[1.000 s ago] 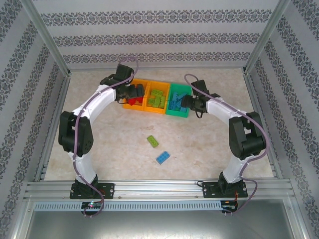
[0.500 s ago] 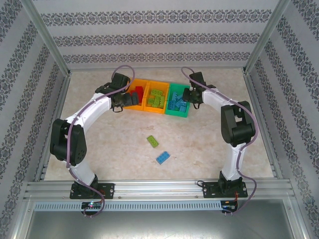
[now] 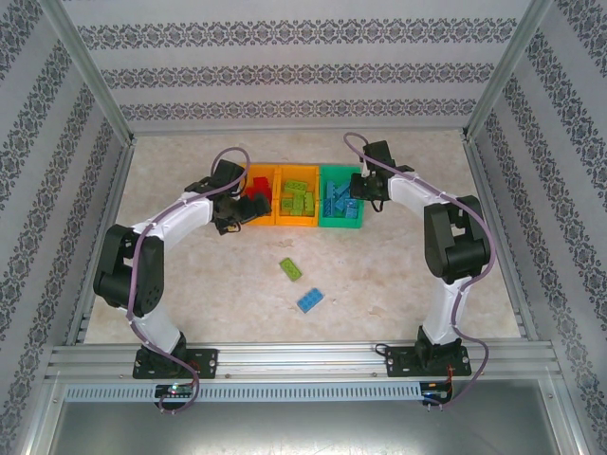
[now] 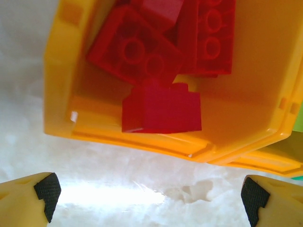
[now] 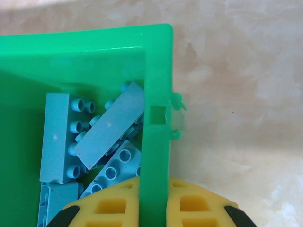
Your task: Sort the legos into containers by color
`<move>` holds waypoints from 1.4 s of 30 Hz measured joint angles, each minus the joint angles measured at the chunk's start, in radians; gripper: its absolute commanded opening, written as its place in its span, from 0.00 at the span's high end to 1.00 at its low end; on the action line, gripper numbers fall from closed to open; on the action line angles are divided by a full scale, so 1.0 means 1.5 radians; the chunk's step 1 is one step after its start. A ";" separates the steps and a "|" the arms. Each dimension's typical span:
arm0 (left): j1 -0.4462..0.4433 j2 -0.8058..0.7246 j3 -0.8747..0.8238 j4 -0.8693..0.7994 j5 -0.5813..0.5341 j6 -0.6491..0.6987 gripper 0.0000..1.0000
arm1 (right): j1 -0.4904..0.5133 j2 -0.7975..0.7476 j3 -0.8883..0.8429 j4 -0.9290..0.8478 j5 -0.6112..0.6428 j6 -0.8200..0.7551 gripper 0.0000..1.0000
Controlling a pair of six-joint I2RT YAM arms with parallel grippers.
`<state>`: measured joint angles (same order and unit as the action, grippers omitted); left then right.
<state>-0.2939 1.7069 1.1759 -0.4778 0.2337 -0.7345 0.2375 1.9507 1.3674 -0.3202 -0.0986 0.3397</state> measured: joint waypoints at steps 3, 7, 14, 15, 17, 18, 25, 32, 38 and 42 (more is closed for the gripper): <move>0.000 0.000 -0.005 0.019 0.022 -0.034 0.00 | 0.000 0.000 0.000 0.000 0.000 -0.001 0.89; 0.000 0.000 -0.005 0.054 0.043 -0.066 0.00 | 0.000 0.000 -0.001 0.002 -0.005 -0.007 0.93; 0.000 0.031 0.012 0.101 0.077 -0.109 0.00 | 0.000 -0.006 -0.011 0.008 -0.013 -0.037 0.94; 0.000 0.039 0.018 0.104 0.079 -0.111 0.00 | 0.000 -0.006 -0.012 0.009 -0.015 -0.039 0.94; 0.000 0.057 0.032 0.112 0.085 -0.120 0.01 | 0.000 -0.008 -0.015 0.011 -0.017 -0.040 0.94; -0.001 0.064 0.037 0.114 0.087 -0.124 0.00 | 0.000 -0.008 -0.015 0.011 -0.018 -0.040 0.94; -0.004 0.096 0.086 0.119 0.089 -0.133 0.00 | -0.004 -0.009 -0.016 0.012 -0.024 -0.040 0.89; -0.004 0.068 0.092 0.111 0.073 -0.124 0.00 | -0.004 -0.023 -0.041 0.002 -0.032 -0.052 0.34; -0.004 -0.010 0.082 0.084 0.046 -0.095 0.00 | -0.002 -0.101 -0.083 -0.006 -0.035 -0.058 0.22; -0.003 -0.057 0.068 0.069 0.016 -0.063 0.00 | 0.021 -0.193 -0.123 -0.005 -0.035 -0.070 0.17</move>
<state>-0.2989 1.6215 1.2774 -0.3748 0.2569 -0.8291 0.2684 1.6615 1.1831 -0.3275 -0.1509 0.2352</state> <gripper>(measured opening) 0.996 0.810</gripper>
